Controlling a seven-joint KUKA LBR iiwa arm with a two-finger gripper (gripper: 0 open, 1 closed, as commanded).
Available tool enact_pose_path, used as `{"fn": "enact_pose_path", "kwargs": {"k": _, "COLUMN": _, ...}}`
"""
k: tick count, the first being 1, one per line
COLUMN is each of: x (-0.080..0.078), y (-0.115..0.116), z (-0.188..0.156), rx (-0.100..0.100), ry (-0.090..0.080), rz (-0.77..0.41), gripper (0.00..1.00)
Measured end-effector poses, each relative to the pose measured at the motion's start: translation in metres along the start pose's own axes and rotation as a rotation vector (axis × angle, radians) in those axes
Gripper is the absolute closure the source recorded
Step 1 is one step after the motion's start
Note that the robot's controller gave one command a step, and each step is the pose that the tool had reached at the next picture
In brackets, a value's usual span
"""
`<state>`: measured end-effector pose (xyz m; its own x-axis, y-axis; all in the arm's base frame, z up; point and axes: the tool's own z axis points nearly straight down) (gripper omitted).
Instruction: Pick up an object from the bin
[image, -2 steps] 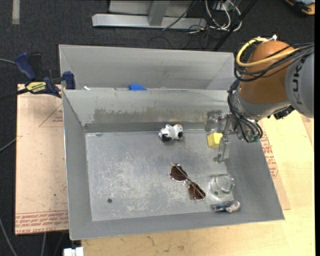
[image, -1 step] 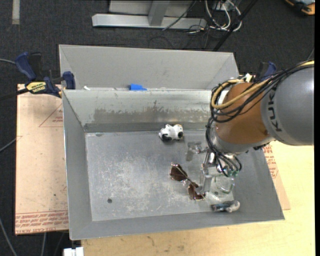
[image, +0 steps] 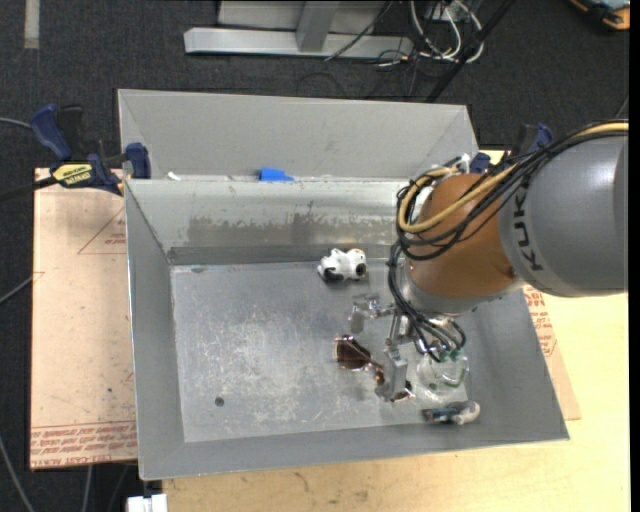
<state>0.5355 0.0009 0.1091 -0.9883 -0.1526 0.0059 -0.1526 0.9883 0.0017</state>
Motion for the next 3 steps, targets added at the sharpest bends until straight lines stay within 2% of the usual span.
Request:
{"fn": "enact_pose_path", "kwargs": {"k": 1, "x": 0.014, "y": -0.002, "z": -0.009, "rx": 0.000, "ry": -0.007, "rz": 0.227, "gripper": 0.00}}
{"fn": "enact_pose_path", "kwargs": {"k": 2, "x": 0.012, "y": 0.001, "z": 0.022, "rx": 0.001, "ry": -0.007, "rz": 0.196, "gripper": 0.00}}
{"fn": "enact_pose_path", "kwargs": {"k": 3, "x": 0.031, "y": 0.014, "z": 0.039, "rx": -0.001, "ry": -0.010, "rz": 0.474, "gripper": 1.00}}
